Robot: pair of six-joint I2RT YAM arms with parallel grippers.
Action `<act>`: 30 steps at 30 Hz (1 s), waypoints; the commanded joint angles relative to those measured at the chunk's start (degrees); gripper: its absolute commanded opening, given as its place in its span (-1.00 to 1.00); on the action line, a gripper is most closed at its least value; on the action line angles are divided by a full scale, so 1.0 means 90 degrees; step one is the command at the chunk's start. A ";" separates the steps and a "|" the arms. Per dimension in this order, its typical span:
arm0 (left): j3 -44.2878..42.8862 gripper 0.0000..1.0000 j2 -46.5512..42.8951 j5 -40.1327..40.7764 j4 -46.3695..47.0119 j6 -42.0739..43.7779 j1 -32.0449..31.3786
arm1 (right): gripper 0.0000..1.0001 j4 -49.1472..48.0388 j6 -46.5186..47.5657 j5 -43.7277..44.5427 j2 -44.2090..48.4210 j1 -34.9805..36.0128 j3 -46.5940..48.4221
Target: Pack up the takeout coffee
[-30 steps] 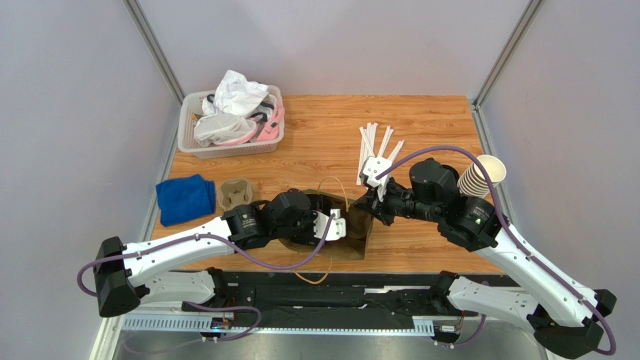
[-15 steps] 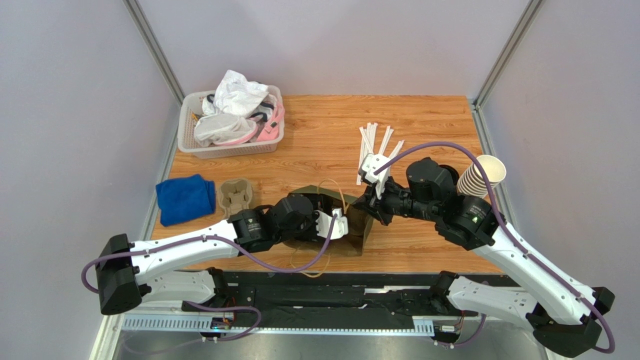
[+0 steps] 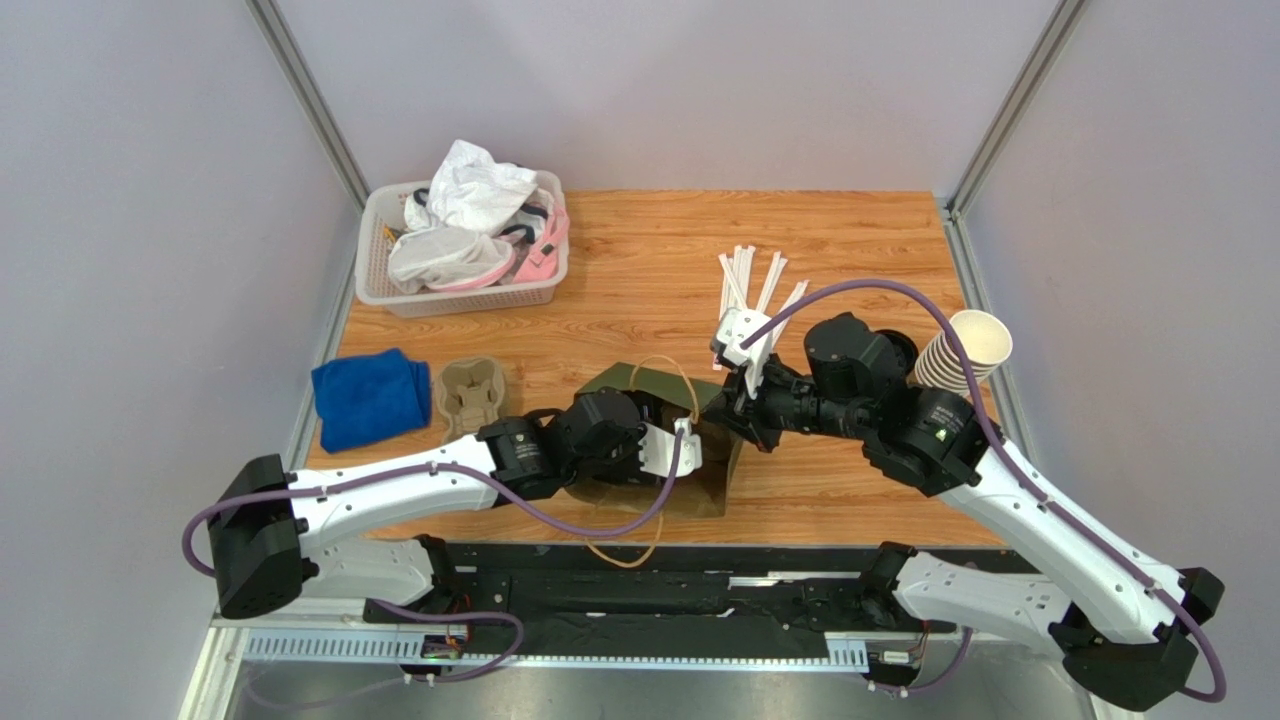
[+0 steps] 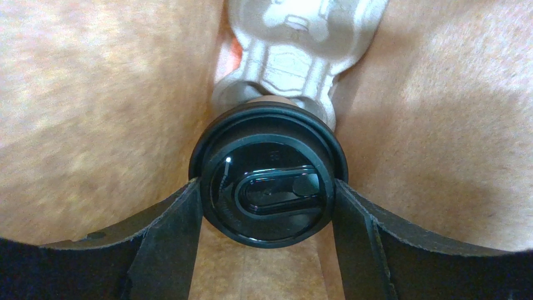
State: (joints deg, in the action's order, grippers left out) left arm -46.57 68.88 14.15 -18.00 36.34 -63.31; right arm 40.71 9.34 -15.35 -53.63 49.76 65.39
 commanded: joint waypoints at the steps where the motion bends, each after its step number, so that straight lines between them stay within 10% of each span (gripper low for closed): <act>1: -0.0119 -1.00 0.0237 -0.0225 0.0105 -0.0034 0.0120 | -1.00 0.0018 -0.0091 -0.0208 -0.0106 0.0009 0.0166; 20: -0.0383 -1.00 0.0501 -0.0517 0.0292 0.0474 0.0530 | -1.00 0.0896 0.0055 -0.2024 -0.1267 -0.1309 0.1025; 26: -0.0461 -1.00 0.0530 -0.0772 0.0154 0.0445 0.0550 | 0.00 0.1190 0.0465 -0.1820 -0.1600 -0.1349 0.1368; 30: -0.0490 -1.00 0.0569 -0.0849 0.0135 0.0425 0.0579 | 0.11 0.1092 0.0602 -0.1489 -0.1717 -0.1349 0.1426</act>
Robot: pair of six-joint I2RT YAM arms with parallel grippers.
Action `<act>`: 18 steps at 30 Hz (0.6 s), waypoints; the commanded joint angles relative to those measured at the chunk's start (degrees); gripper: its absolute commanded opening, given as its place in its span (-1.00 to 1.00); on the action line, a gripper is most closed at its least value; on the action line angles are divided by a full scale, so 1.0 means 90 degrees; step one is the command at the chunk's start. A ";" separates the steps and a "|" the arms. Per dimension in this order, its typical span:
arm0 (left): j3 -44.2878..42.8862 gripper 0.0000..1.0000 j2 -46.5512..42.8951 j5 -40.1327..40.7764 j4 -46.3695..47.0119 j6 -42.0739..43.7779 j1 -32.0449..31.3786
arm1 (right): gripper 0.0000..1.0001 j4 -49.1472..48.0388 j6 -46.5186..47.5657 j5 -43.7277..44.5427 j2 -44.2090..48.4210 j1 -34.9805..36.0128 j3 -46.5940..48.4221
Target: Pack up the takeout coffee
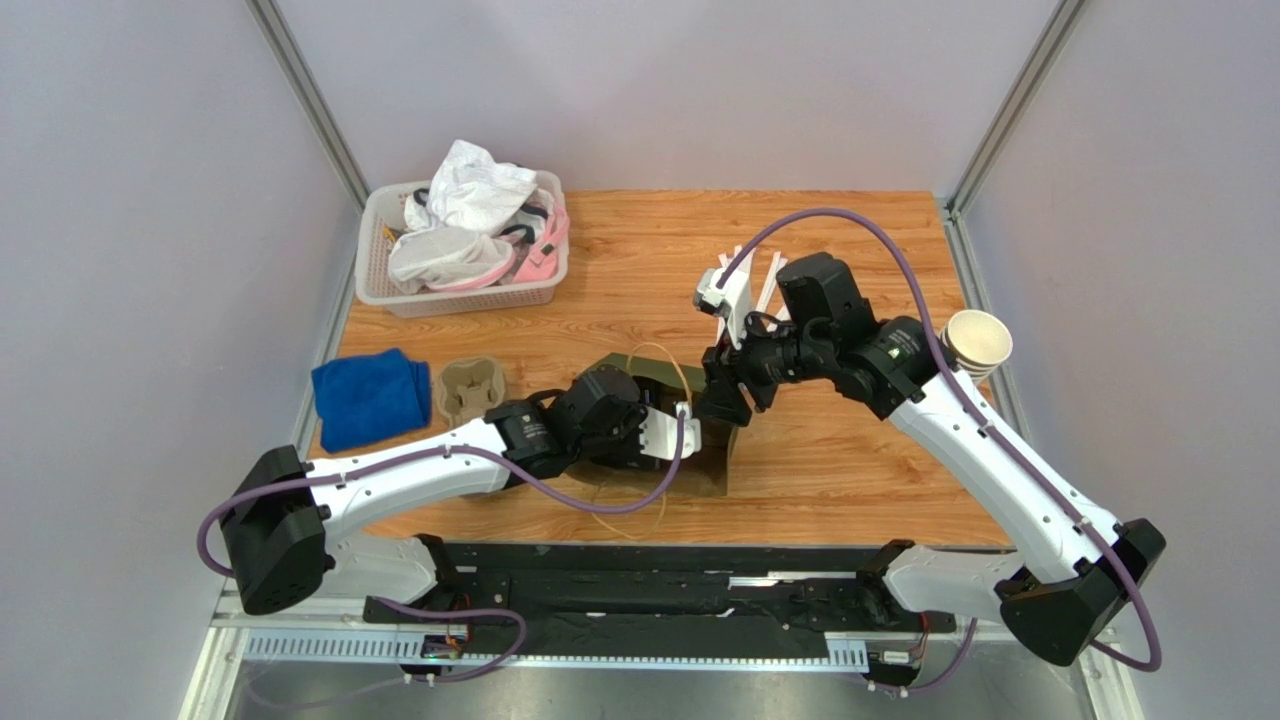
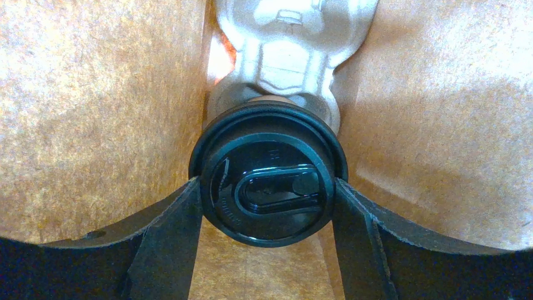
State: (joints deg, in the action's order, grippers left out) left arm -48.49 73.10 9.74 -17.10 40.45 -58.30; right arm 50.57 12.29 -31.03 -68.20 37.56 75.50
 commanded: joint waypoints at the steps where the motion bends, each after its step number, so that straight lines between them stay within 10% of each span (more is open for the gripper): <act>1: -0.0267 -1.00 0.0110 -0.0369 0.0035 -0.0041 0.0033 | 0.12 -0.0013 0.0294 0.0322 -0.0126 0.0016 0.0312; 6: -0.0276 -1.00 0.0100 -0.0379 0.0026 -0.0060 0.0052 | 0.09 -0.0198 0.0460 0.0751 -0.0263 0.0006 0.0322; 13: -0.0267 -1.00 0.0003 -0.0252 0.0152 -0.0158 0.0159 | -1.00 -0.0247 0.0645 0.0636 -0.0323 0.0026 0.0273; 18: -0.0228 -1.00 -0.0212 -0.0193 0.0269 -0.0197 0.0170 | -1.00 -0.0384 0.0597 -0.0066 0.0068 0.0035 0.0048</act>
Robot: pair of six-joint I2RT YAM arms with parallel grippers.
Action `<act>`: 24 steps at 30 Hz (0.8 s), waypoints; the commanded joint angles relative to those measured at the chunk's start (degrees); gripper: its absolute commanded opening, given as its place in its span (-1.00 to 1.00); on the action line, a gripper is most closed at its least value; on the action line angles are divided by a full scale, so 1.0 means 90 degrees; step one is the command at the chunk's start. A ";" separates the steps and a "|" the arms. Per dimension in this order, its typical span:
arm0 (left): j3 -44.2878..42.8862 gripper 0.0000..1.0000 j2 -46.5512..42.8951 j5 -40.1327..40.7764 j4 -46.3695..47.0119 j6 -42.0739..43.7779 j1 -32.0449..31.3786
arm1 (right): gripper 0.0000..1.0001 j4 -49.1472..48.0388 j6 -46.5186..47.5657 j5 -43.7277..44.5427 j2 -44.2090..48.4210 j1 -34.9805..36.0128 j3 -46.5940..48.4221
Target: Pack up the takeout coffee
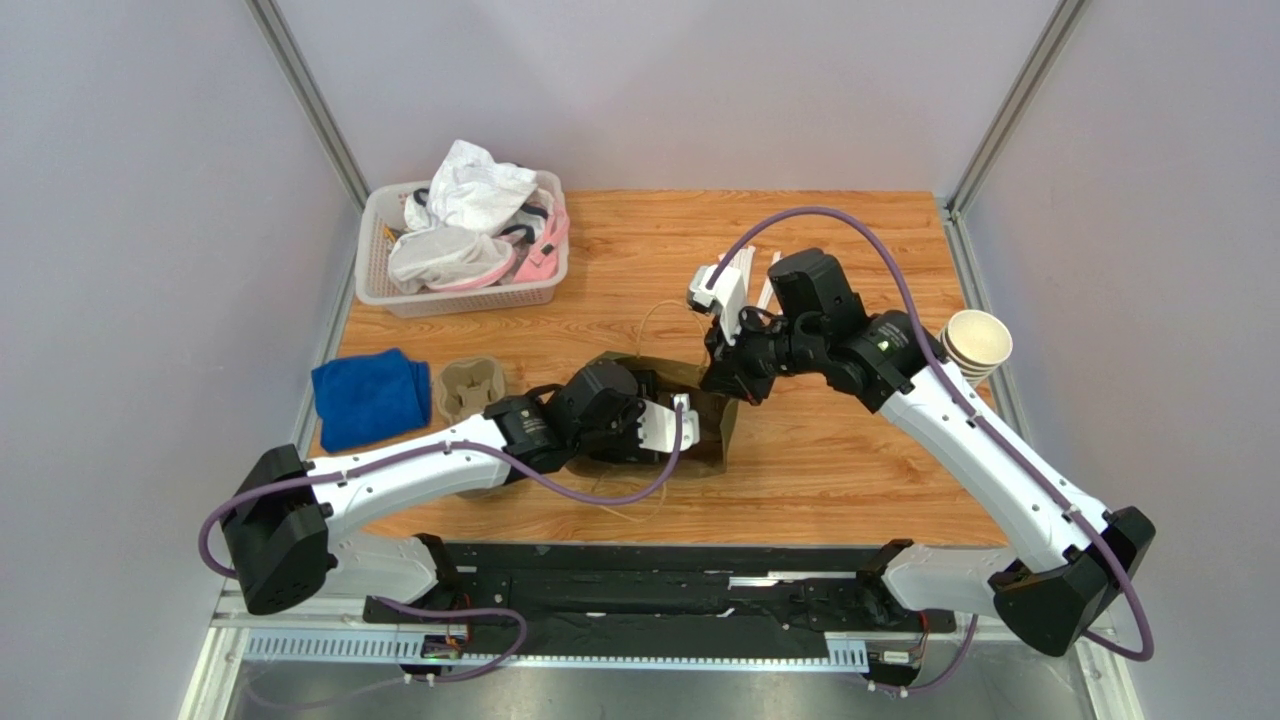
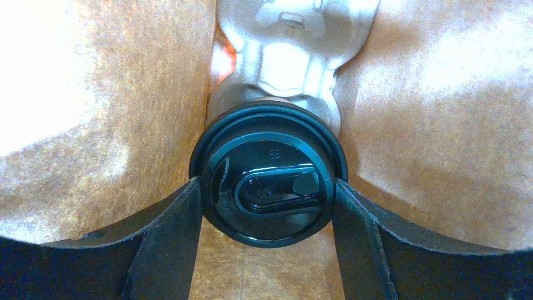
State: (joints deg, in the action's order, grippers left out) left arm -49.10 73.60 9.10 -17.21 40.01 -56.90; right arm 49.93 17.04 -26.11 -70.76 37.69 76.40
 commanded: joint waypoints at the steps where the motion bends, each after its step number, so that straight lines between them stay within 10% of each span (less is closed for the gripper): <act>1: -0.0130 -1.00 -0.0326 -0.0123 0.0320 -0.0139 0.0014 | -1.00 -0.0314 0.0041 -0.0682 0.0440 0.0011 -0.0071; 24: 0.0319 -1.00 -0.0463 0.0082 0.0467 0.0398 0.0014 | -1.00 0.0164 -0.0164 -0.1844 -0.0018 -0.0262 -0.0022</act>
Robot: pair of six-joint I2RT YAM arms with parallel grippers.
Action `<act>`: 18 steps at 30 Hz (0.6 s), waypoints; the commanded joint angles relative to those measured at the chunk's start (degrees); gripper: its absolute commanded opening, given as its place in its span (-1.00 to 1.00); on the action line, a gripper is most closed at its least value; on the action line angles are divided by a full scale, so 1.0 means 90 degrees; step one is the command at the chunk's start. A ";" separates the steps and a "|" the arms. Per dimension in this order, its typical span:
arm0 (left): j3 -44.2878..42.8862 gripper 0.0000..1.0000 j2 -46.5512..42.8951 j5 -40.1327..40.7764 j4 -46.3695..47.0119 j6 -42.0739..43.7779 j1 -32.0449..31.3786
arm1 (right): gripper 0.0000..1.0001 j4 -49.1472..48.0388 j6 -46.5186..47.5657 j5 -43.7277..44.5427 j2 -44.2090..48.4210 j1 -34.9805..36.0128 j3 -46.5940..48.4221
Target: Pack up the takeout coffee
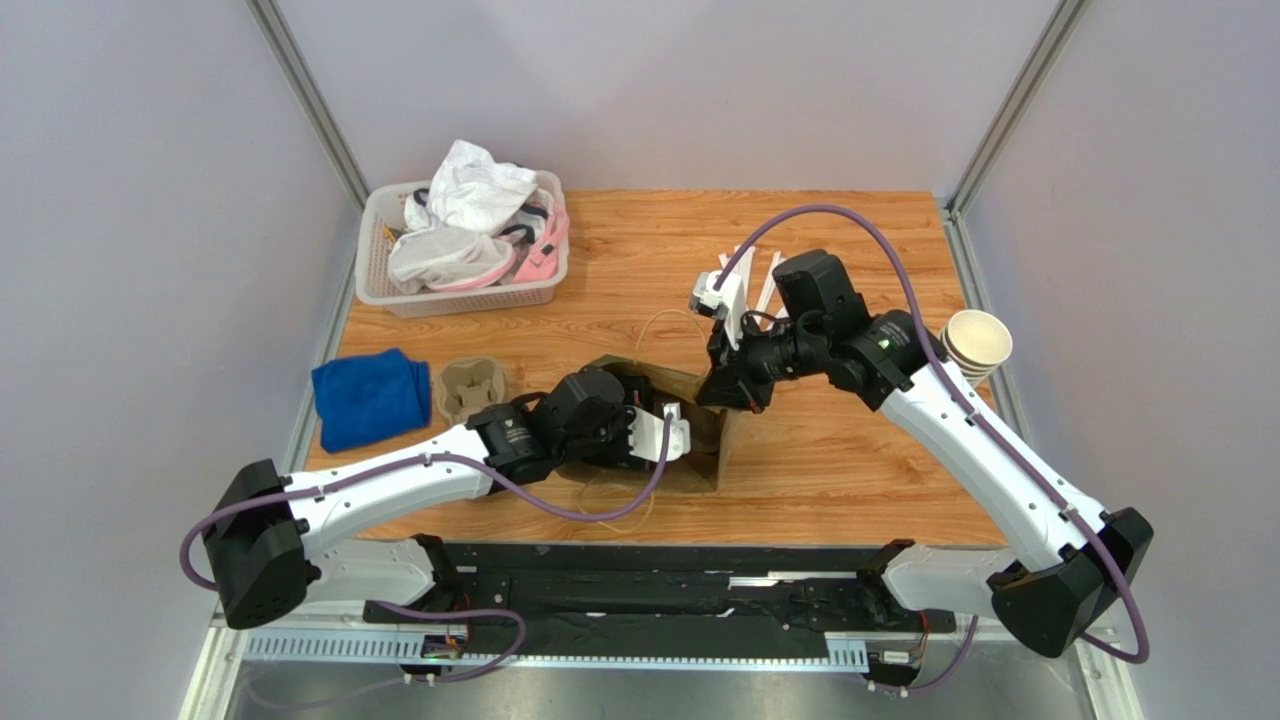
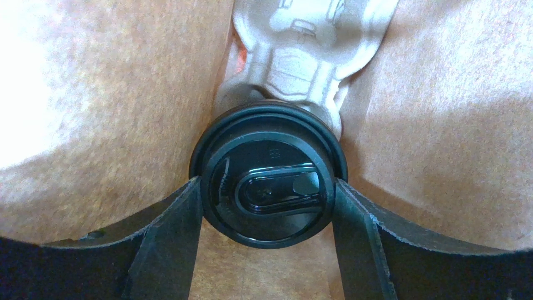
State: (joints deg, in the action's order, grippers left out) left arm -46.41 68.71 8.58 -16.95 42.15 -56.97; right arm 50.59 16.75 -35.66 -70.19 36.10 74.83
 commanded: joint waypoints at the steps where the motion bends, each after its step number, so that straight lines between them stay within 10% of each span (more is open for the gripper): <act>1: 0.0020 -1.00 0.0090 0.0112 0.0525 0.0170 0.0021 | -1.00 0.0140 -0.0133 -0.0842 -0.0198 -0.0114 0.0191; 18: -0.0790 -1.00 0.1106 -0.0679 -0.0255 0.0033 0.0626 | -1.00 0.1224 0.0355 -0.1838 -0.1506 -0.0915 0.1060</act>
State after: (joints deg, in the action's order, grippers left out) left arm -50.41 75.70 5.76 -16.84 42.83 -53.36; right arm 54.96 18.06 -46.54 -80.40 28.80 81.60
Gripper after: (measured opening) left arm 0.759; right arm 0.007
